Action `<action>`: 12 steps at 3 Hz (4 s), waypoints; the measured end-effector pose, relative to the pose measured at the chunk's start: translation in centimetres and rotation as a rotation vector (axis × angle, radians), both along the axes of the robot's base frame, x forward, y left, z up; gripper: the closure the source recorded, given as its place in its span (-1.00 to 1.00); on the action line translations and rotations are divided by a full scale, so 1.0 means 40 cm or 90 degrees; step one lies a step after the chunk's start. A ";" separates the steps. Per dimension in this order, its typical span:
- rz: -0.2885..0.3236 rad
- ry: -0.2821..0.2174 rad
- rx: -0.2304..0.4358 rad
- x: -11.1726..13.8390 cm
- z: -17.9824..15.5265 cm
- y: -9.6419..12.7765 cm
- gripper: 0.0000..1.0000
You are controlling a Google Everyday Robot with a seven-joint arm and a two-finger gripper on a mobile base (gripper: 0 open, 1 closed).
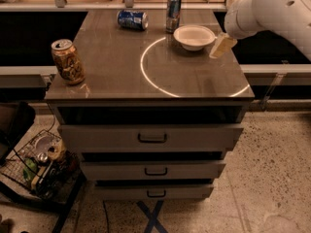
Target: Move paper bowl near orange can
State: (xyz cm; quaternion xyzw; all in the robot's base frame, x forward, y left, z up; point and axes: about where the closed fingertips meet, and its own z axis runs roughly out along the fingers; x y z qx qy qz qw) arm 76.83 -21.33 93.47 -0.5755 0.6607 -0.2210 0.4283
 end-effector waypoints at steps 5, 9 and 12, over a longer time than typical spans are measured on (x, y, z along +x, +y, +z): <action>0.041 -0.021 0.020 0.141 -0.083 0.106 -0.77; 0.072 -0.013 0.021 0.154 -0.124 0.169 1.00; 0.081 -0.050 0.027 0.131 -0.050 0.132 1.00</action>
Offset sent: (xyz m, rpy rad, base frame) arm 0.0506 0.0122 -0.0145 0.0122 -0.0522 0.0053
